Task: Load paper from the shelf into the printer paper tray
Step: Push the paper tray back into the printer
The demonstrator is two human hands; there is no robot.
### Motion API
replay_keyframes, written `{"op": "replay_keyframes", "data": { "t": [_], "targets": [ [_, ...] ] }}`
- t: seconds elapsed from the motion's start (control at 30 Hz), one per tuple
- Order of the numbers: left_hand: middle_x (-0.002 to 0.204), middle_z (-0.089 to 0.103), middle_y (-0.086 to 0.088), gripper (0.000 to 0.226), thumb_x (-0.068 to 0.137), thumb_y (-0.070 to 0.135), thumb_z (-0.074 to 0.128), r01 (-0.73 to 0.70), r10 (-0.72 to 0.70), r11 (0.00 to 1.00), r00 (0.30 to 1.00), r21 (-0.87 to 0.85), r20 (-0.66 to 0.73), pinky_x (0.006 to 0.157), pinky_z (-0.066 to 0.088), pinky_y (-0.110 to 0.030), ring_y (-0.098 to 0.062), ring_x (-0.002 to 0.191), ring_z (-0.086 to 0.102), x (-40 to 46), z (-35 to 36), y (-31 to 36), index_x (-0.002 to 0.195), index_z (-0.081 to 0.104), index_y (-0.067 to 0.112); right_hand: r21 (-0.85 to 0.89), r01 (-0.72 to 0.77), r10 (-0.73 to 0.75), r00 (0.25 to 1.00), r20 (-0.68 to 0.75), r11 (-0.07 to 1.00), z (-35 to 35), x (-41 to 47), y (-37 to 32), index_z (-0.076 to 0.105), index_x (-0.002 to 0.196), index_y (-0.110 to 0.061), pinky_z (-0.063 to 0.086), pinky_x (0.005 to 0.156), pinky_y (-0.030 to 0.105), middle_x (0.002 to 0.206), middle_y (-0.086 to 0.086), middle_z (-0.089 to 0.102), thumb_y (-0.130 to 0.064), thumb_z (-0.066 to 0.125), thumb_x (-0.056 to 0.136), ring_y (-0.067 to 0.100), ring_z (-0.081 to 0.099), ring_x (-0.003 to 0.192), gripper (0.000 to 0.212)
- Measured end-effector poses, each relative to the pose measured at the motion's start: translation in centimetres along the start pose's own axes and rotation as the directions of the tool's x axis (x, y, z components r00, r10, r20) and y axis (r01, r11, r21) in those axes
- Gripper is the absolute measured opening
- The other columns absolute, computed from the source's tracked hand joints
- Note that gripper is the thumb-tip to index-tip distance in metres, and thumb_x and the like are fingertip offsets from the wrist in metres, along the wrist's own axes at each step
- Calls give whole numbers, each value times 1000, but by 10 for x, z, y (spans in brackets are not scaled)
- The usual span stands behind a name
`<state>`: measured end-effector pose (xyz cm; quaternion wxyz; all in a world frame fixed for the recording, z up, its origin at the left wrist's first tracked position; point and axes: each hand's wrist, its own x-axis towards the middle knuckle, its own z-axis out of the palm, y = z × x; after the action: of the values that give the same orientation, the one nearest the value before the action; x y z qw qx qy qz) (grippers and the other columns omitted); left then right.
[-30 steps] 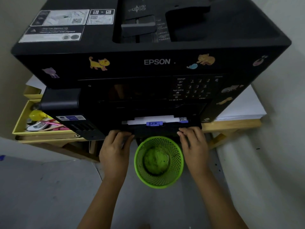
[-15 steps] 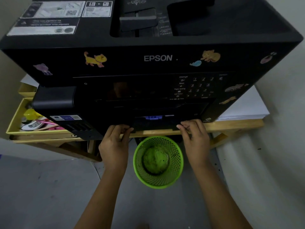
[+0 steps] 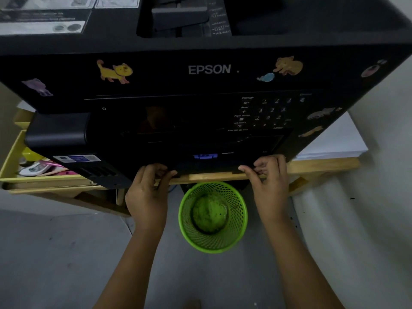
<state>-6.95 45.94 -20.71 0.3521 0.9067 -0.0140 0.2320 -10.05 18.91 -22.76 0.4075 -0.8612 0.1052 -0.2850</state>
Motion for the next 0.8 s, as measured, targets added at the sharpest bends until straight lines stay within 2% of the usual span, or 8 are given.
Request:
{"op": "replay_keyframes", "data": {
  "t": [0.17, 0.33, 0.67, 0.8],
  "targets": [
    [88, 68, -1, 17, 92, 21, 80, 10, -10, 1000, 1000, 9, -12, 62, 52, -42, -21, 77, 63, 20, 13, 8, 86, 65, 14, 11, -45, 45, 999, -21, 999, 11, 15, -5, 60, 98, -11, 60, 80, 27, 108, 6, 54, -26, 88, 91, 13, 65, 83, 32],
    [86, 65, 0, 21, 93, 26, 79, 24, -24, 1000, 1000, 18, 1, 60, 51, -44, -19, 75, 61, 18, 13, 4, 85, 62, 15, 5, -20, 21, 998, -55, 1000, 15, 9, -1, 61, 100, -8, 62, 78, 35, 110, 7, 54, -27, 86, 92, 12, 64, 86, 32],
    [88, 65, 0, 23, 97, 34, 74, 26, -27, 999, 999, 38, 36, 60, 51, -45, -22, 76, 62, 16, 14, 0, 90, 61, 16, -18, -55, 54, 998, -35, 998, 19, 4, -4, 60, 103, -9, 58, 77, 22, 111, 4, 54, -30, 80, 98, 9, 63, 86, 29],
    [89, 67, -1, 24, 98, 37, 72, 11, -16, 995, 998, 95, 59, 55, 50, -43, -23, 73, 62, 17, 9, 4, 91, 60, 17, -78, -43, 42, 999, -9, 996, 17, 3, -7, 59, 106, -10, 61, 74, 34, 114, 4, 54, -34, 76, 101, 13, 64, 87, 30]
  ]
}}
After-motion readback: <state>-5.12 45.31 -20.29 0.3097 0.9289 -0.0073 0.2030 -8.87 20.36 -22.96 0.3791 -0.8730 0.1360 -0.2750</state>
